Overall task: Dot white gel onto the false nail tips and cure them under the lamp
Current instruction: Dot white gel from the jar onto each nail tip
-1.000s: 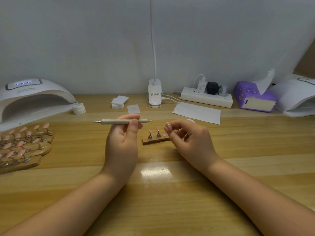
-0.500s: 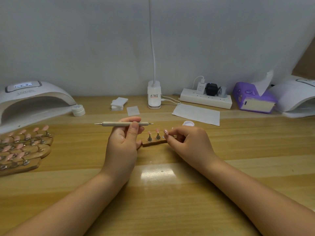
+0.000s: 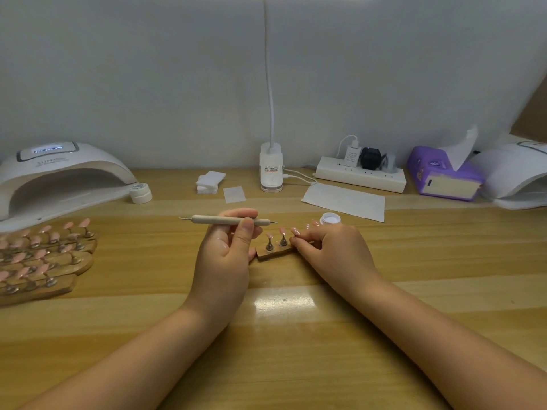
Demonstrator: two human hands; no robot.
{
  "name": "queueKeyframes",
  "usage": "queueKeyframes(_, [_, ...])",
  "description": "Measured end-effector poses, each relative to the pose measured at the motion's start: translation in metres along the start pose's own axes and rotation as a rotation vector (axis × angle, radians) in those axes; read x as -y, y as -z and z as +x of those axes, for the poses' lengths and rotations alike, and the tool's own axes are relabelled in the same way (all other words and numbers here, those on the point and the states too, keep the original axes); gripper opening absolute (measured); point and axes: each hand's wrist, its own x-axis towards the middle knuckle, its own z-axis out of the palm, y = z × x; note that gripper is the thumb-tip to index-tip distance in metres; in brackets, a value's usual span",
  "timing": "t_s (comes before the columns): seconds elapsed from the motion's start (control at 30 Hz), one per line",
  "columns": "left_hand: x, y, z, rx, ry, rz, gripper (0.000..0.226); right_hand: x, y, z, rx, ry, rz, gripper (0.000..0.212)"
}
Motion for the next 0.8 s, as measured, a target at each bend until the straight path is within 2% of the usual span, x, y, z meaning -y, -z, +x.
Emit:
queueKeyframes(0.2, [-0.001,0.000,0.000,0.002,0.004,0.011,0.015,0.003,0.002,-0.002,0.011,0.033,-0.104,0.027])
queueKeyframes(0.47, [-0.002,-0.001,-0.001,0.014,0.014,-0.001,0.016,0.003,0.003,0.000,0.030,-0.011,-0.082,0.023])
queueKeyframes(0.7, [-0.001,-0.001,0.000,0.010,0.008,-0.006,0.015,0.006,0.009,-0.006,-0.005,0.075,-0.057,0.027])
queueKeyframes(0.8, [-0.001,0.000,0.001,0.009,0.007,-0.011,0.016,0.008,0.017,-0.010,-0.026,0.138,-0.157,0.035])
